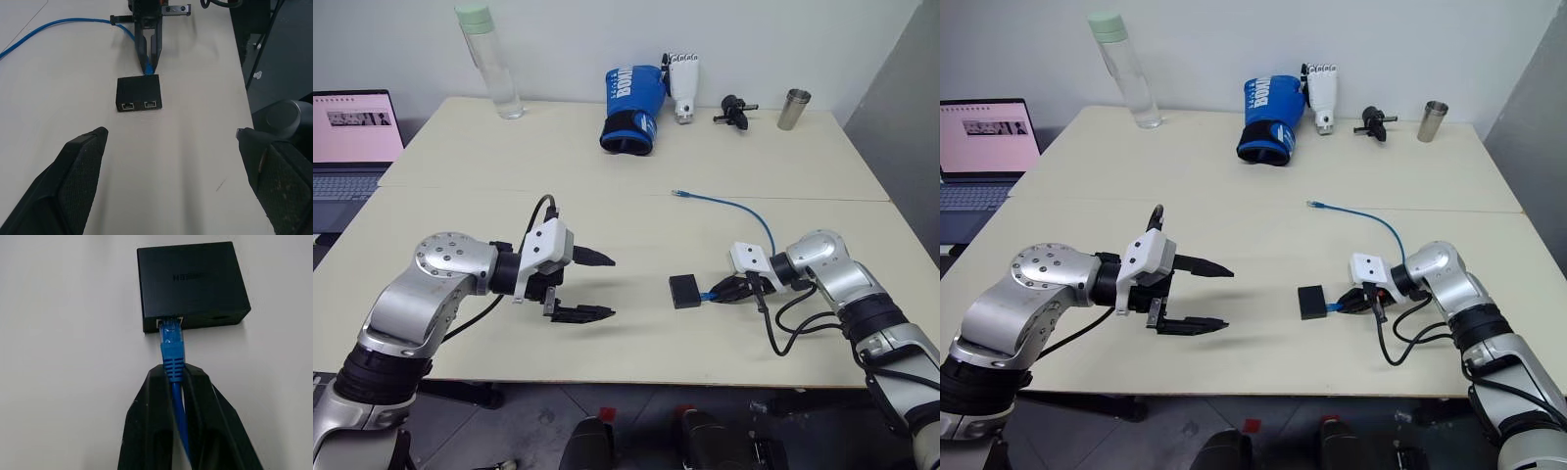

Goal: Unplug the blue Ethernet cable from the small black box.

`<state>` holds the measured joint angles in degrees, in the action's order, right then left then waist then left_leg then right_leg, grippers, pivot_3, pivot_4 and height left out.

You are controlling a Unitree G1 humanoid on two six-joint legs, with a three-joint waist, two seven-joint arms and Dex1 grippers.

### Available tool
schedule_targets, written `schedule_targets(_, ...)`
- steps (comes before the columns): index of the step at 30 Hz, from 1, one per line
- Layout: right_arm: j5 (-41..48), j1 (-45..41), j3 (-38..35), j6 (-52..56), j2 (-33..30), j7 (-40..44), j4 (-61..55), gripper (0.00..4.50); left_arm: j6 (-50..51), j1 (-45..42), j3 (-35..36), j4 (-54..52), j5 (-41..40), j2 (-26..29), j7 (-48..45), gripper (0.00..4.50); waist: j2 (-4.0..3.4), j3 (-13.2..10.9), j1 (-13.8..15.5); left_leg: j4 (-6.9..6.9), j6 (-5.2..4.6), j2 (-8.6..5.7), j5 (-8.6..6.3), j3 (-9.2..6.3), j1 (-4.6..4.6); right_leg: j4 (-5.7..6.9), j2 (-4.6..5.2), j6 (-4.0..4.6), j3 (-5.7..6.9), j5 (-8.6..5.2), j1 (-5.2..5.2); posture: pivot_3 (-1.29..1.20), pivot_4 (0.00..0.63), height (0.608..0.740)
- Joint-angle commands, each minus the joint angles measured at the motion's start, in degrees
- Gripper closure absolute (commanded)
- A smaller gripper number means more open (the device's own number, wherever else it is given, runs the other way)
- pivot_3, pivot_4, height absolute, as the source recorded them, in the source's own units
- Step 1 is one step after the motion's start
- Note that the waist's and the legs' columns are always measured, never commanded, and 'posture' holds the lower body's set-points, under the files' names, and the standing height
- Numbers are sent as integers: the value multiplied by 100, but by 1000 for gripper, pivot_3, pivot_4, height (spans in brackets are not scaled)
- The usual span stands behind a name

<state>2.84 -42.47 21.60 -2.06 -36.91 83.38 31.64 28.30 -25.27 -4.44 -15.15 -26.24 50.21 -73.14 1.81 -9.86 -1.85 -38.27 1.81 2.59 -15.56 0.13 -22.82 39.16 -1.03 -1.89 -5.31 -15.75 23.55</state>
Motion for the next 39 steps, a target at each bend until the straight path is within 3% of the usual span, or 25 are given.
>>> schedule_targets(1, 117, 35, -275, 175, -109, 16, -418, 4443, -65, -91, 25, -35, -20, -26, -10, 0, 0, 0, 0, 0, 0, 0, 0, -1, 0, 0, 0, 0, 0, 0, 0, 0, 150, 740)
schedule_targets(5, 355, 199, -640, 652, -357, -174, -1394, 4444, 2, -151, 114, 71, -63, -32, 33, 0, -5, -3, 8, 0, 0, 1, 0, -3, -1, 1, 0, 0, 2, 0, 0, 0, 150, 740)
schedule_targets(7, 360, 22, -1108, 712, -350, -849, -1894, 4445, 593, -466, 410, 346, -463, -198, 322, 0, -6, -4, 7, -1, 0, -1, 0, -5, -3, 4, 4, 0, 4, 0, 1, 0, 150, 740)
schedule_targets(10, -335, -111, -1395, -174, -428, -1987, -2120, 4445, 1377, -952, 773, 814, -1026, -475, 669, 0, -7, -7, 4, -30, -1, -2, -1, -12, -9, 31, 2, -2, 11, -1, 4, 0, 150, 740)
schedule_targets(15, -1272, -62, -1429, -1651, -501, -3303, -2104, 4445, 1780, -1522, 963, 1393, -1298, -851, 984, 0, -7, -6, 0, -44, -1, -4, -1, -13, -8, 37, 0, -4, 13, -2, -1, 0, 150, 740)
schedule_targets(23, -2753, 23, -1283, -2955, -345, -5194, -2223, 4445, 1345, -2315, 760, 2311, -972, -1696, 1315, 0, -6, -6, 3, -51, 3, -8, 1, -5, -13, 48, 5, -3, 1, -1, 6, 0, 150, 740)
schedule_targets(32, -3043, 24, -1083, -3012, -41, -5572, -2414, 4445, 410, -2759, 486, 3012, -396, -2416, 1385, 0, -6, -6, 2, -51, 18, -10, 10, -2, -12, 51, 4, -2, -5, -1, 8, 0, 150, 740)
schedule_targets(37, -3025, -18, -1014, -2930, 48, -5552, -2443, 4445, 252, -2896, 440, 3168, -272, -2545, 1250, 0, -6, -6, 1, -51, 18, -11, 9, -2, -13, 51, 5, -2, -7, -1, 7, 0, 150, 740)
schedule_targets(39, -3028, -56, -992, -2899, 88, -5566, -2436, 4445, 272, -2912, 462, 3215, -291, -2577, 1200, 459, -6, -6, 0, -51, 17, -11, 9, -2, -12, 51, 4, -3, -7, -1, 7, 0, 150, 740)
